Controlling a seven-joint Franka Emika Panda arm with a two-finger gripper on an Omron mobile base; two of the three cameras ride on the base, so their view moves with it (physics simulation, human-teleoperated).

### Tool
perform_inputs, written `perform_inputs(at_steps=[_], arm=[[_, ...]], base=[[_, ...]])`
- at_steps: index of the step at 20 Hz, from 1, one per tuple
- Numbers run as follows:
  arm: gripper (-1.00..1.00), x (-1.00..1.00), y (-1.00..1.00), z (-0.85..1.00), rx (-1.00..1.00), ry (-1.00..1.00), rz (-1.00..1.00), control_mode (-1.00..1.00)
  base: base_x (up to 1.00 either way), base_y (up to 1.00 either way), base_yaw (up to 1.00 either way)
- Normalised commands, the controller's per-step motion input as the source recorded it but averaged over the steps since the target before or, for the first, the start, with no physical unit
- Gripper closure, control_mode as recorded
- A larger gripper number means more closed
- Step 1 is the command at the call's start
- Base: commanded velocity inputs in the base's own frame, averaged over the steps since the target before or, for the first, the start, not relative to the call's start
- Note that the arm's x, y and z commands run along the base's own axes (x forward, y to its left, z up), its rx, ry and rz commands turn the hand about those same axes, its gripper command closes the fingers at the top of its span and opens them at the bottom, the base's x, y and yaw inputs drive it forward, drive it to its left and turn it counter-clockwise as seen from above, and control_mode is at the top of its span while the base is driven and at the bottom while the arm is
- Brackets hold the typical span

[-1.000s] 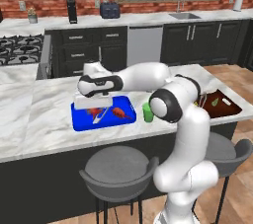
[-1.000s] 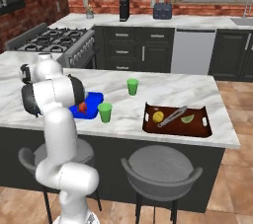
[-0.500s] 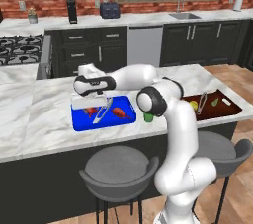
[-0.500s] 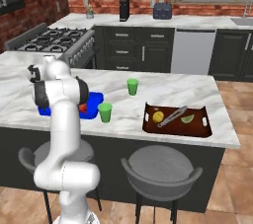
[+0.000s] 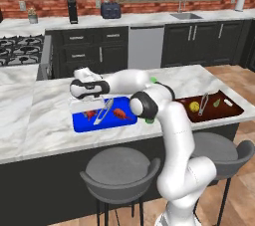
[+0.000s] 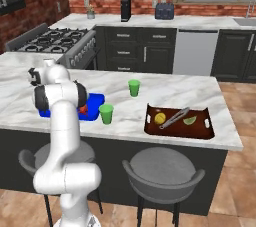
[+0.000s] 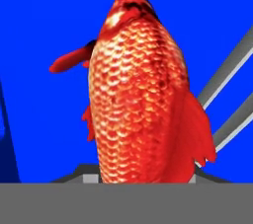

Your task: Gather the lemon wedge and lemon from the fridge and place them on a tray on the dining counter. Then gather the fishs from the fridge and place them on the other tray.

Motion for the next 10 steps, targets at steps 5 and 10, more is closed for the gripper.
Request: perform_inputs(at_steps=[5,10], arm=[[-1.00,0.00,0.12,-0.35,-0.04,0.01,0.00,-1.00],[-1.00,-0.46,-0.01,0.03,0.00,-0.18,0.00,-1.00]], base=[[0.00,0.00,0.00],[0.00,0.00,0.00]])
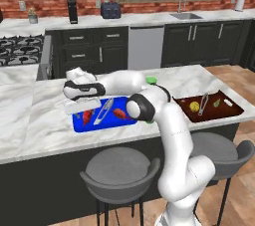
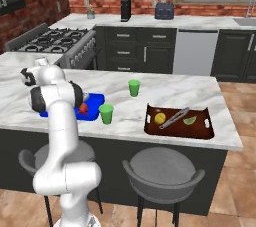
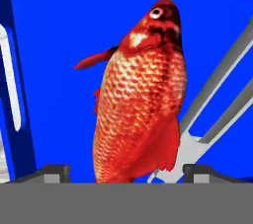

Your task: Gather the lemon wedge and lemon from the fridge and place them on a tray on the dining counter. Then gather the fishs from the fridge and place them on the other tray.

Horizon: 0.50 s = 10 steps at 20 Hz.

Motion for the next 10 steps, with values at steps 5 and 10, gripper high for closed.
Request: perform_inputs(at_steps=[5,10], arm=[[-1.00,-0.62,-0.15,0.33,0.00,-0.14,0.03,-1.00],[-1.00,-0.74,-0.37,0.31,0.00,-0.14,0.03,-1.00]], base=[[0.00,0.00,0.00],[0.00,0.00,0.00]])
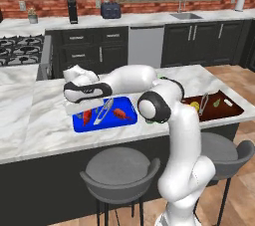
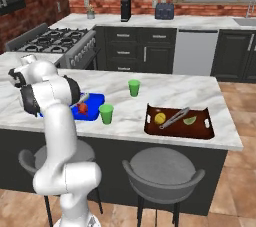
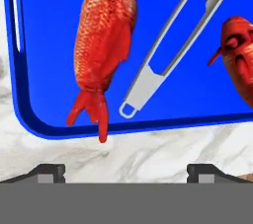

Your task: Gather the lemon wedge and lemon from the fridge and place them on a tray on the dining counter. Then gather the fishs from the fridge and place them on the other tray.

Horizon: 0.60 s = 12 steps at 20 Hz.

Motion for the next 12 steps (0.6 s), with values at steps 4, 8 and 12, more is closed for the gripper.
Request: perform_inputs(at_steps=[4,8,12], arm=[[-1.00,-0.77,-0.52,0.32,0.04,-0.16,0.03,-1.00],[-1.00,-0.70,-0.59,0.49,0.09,-0.12,0.04,-1.00],[-1.00,-0.68,-0.58,0.55,0.10,-0.07,0.02,-1.00]], base=[[0.00,0.00,0.00],[0.00,0.00,0.00],[0.00,0.00,0.00]])
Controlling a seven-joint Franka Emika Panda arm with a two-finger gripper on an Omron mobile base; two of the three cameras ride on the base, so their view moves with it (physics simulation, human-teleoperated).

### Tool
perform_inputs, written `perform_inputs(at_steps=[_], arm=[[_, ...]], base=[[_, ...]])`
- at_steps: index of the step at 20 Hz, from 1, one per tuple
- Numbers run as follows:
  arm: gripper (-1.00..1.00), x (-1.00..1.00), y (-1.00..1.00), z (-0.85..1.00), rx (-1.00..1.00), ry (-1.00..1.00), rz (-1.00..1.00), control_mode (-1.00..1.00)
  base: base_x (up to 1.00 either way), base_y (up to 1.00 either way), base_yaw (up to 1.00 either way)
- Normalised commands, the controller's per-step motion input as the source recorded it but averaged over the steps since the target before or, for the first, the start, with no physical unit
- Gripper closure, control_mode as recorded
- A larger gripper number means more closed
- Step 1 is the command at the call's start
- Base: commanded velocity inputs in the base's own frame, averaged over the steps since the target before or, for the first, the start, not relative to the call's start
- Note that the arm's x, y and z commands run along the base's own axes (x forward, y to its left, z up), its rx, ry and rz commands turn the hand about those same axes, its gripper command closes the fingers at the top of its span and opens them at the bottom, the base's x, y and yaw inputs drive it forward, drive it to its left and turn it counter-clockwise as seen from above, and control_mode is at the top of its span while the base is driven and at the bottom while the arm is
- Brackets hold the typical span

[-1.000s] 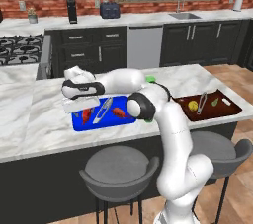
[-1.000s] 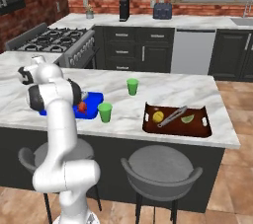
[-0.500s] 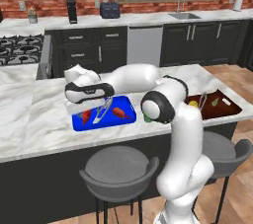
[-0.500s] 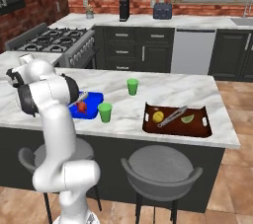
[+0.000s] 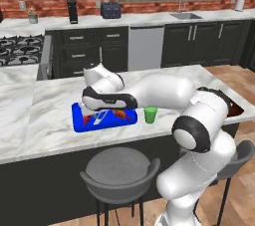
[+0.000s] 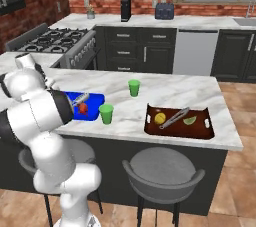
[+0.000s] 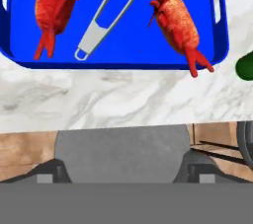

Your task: Gather the lemon wedge and lemon from the fridge and place them on a tray on the dining counter. Then gather the fishs from the fridge and place them on the other tray.

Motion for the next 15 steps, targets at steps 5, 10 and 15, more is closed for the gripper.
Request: perform_inputs(at_steps=[5,10,15], arm=[[-1.00,-0.78,-0.61,0.38,0.12,-0.02,0.01,-1.00],[-1.00,-0.92,-0.71,0.26,0.14,-0.02,0.00,-1.00],[-1.00,-0.96,-0.68,0.02,0.13,-0.03,0.00,-1.00]], base=[[0.00,0.00,0.00],[0.00,0.00,0.00],[0.00,0.00,0.00]])
